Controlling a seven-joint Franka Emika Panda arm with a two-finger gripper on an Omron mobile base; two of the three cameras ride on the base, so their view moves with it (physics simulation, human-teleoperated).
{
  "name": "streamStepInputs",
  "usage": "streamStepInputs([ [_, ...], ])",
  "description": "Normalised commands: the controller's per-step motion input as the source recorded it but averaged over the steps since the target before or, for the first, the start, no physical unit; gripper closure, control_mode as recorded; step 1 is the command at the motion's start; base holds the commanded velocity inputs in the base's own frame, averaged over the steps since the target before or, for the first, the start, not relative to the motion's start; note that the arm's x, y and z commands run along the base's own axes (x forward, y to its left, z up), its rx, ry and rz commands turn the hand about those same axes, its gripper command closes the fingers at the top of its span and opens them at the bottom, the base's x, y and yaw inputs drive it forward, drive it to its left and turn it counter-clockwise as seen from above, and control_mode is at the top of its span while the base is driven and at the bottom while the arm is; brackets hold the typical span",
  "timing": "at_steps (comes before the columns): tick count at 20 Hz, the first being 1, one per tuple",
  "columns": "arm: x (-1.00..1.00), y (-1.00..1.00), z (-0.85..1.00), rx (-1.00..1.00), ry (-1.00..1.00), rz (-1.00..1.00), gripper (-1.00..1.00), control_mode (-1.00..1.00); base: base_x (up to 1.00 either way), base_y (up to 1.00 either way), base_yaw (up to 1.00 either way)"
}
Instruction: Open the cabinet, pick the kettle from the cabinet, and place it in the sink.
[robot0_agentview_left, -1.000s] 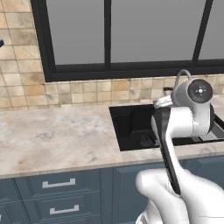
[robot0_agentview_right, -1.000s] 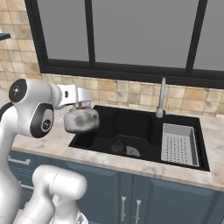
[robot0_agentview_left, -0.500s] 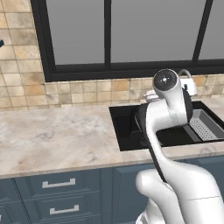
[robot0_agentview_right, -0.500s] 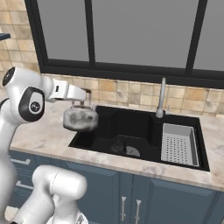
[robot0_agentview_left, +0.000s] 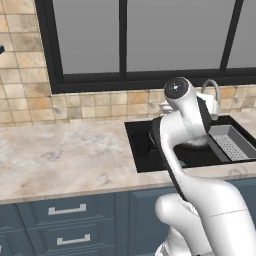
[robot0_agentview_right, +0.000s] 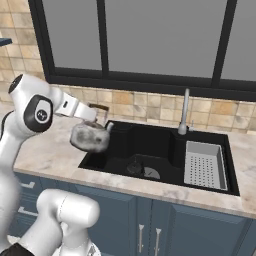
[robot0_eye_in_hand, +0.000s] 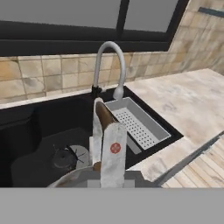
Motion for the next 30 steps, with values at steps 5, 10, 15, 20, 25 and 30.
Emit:
streamStepInputs([
  [5,0.21,-0.08,-0.12,0.07,-0.08,-0.10,1.00,-1.00,0.00,0.00,0.00],
  [10,0.18,-0.12,-0.25,0.07,-0.12,-0.08,1.00,-1.00,0.00,0.00,0.00],
  [15,0.26,-0.08,-0.27,0.00,-0.08,-0.12,1.00,-1.00,0.00,0.00,0.00],
  [20,0.38,-0.10,-0.20,0.00,0.06,-0.16,1.00,-1.00,0.00,0.00,0.00],
  [25,0.36,-0.13,-0.19,0.00,0.09,-0.15,1.00,-1.00,0.00,0.00,0.00],
  [30,0.39,-0.10,-0.17,0.00,0.09,-0.12,1.00,-1.00,0.00,0.00,0.00],
])
